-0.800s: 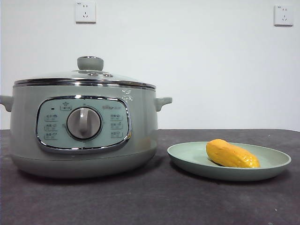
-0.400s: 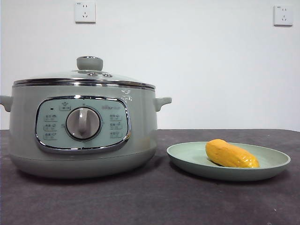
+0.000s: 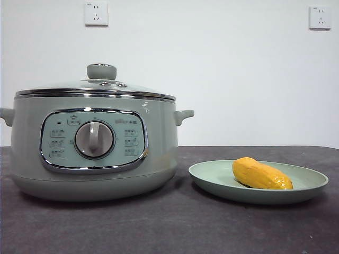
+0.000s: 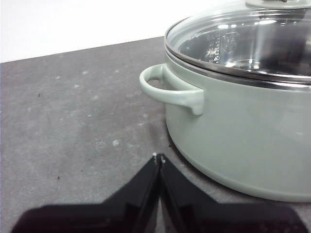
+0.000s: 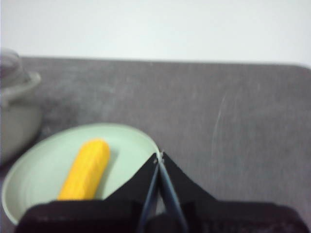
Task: Take the corn out from the steamer,put the corn on the plate,close the lid
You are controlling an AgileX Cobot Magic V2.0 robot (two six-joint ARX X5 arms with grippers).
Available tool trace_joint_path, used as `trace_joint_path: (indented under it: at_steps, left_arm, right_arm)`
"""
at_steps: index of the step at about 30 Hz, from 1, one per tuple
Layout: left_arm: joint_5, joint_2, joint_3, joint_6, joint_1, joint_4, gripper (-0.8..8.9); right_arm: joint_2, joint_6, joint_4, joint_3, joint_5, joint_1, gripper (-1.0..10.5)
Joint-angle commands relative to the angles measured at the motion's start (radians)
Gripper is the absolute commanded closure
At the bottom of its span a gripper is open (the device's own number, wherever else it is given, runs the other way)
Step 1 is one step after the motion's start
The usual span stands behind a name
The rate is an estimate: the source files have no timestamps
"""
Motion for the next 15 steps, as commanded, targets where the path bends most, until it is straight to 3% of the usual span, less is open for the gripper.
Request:
trace_joint_path:
  at_steps: [1,15]
  left_arm:
    - [0.002,-0.003,-0.014,-0.004,0.003,0.004,8.16]
    - [0.002,-0.003,-0.014,-0.004,0.003,0.004,8.16]
  right_arm:
    - [-0.003,-0.006,0.005,-0.037,-0.001,-0.001,9.5]
    - [-0.002,-0.003,-0.006,-0.061,0.006,0.000,9.5]
